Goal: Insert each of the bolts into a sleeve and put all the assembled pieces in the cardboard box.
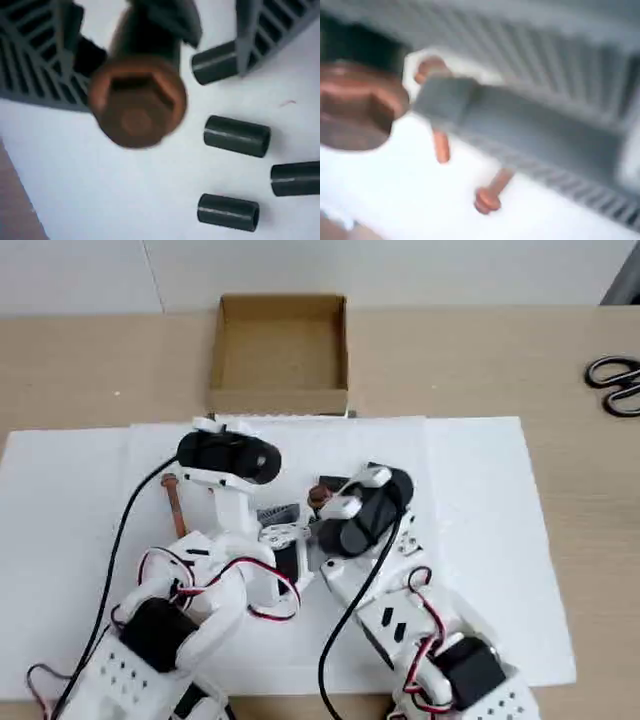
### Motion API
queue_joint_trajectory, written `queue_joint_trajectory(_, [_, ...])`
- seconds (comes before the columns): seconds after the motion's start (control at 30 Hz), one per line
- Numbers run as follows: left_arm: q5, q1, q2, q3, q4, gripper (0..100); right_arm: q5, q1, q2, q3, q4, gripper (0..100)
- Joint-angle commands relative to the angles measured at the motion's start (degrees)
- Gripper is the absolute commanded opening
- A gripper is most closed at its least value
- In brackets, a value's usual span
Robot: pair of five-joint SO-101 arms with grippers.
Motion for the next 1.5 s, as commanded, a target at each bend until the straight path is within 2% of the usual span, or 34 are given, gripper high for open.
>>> queue_joint_trajectory(0.0, [0.35,0.35,-0.62,-3.03,0.09,22,-0.26,0.22,-0.22,-3.87,-1.36,0.4])
queue_joint_trajectory(0.27, [0.09,-4.75,-0.62,-6.46,0.18,22,-0.26,0.4,-0.22,-1.32,-1.36,0.4])
queue_joint_trajectory(0.57, [-1.58,-10.99,-0.62,-10.51,5.54,21,-0.26,0.57,-0.22,1.14,-1.36,0.4])
queue_joint_trajectory(0.67, [-1.58,-14.24,-0.62,-10.33,7.03,15,-0.26,0.57,-0.31,2.11,-1.36,0.4])
queue_joint_trajectory(0.77, [-1.58,-19.16,-0.62,-10.24,8.88,2,-0.26,1.71,-0.31,2.73,-1.54,0.4])
queue_joint_trajectory(0.87, [-1.76,-25.41,-0.35,-9.54,11.08,2,-0.26,5.58,-0.22,3.6,-1.45,0.4])
queue_joint_trajectory(0.97, [-6.77,-30.42,-0.44,-5.14,10.99,0,-0.35,8.75,-0.13,5.54,-1.45,0.4])
queue_joint_trajectory(1.17, [-18.73,-36.57,-0.53,6.02,6.86,0,-1.05,9.27,4.97,3.52,-1.89,0.4])
queue_joint_trajectory(1.33, [-29.8,-38.33,-0.53,12.44,0.35,0,-5.19,9.27,24.13,-10.29,-1.98,0.4])
queue_joint_trajectory(1.47, [-30.24,-38.15,-0.26,14.29,-2.02,1,-5.27,9.27,41.71,-24.35,-3.56,0.4])
